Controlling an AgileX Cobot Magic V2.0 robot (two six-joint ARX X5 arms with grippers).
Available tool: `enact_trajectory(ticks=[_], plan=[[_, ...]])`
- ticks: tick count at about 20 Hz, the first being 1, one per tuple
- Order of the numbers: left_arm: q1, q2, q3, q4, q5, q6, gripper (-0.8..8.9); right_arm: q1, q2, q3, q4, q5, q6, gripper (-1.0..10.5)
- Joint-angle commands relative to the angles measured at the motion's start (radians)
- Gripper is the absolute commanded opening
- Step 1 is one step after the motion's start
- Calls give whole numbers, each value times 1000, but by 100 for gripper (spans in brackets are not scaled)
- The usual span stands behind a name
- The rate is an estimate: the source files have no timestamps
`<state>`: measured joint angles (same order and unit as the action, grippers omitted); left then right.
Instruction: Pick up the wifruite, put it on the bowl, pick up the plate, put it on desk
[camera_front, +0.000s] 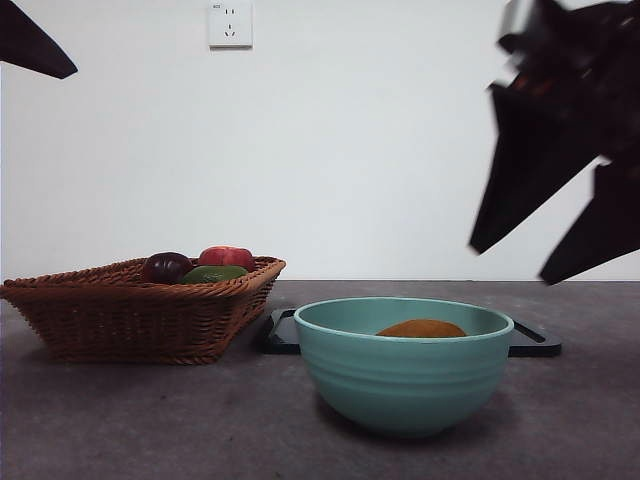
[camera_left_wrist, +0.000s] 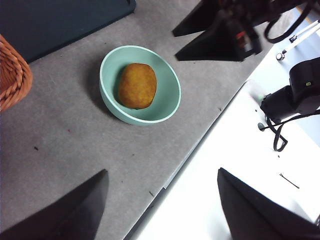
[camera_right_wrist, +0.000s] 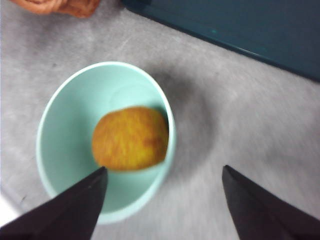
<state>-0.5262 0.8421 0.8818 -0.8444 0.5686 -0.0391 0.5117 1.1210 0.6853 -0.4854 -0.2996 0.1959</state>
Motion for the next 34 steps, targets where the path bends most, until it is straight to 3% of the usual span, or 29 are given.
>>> enact_trajectory(ticks=[1, 3, 9, 13, 25, 34], plan=[[-6, 5, 7, 7, 5, 13, 343, 41, 60, 6, 75, 57, 14, 295], [-6, 5, 7, 7, 5, 13, 343, 59, 102, 6, 116, 80, 15, 215], [-6, 5, 7, 7, 5, 13, 343, 75, 219, 6, 198, 122, 26, 187], [-6, 5, 7, 8, 5, 13, 343, 76, 238, 6, 224, 117, 26, 39], [-6, 5, 7, 15, 5, 24, 343, 83, 222, 19, 242, 116, 33, 13], [-6, 5, 7, 15, 5, 28, 343, 39, 220, 201, 182, 148, 29, 12]])
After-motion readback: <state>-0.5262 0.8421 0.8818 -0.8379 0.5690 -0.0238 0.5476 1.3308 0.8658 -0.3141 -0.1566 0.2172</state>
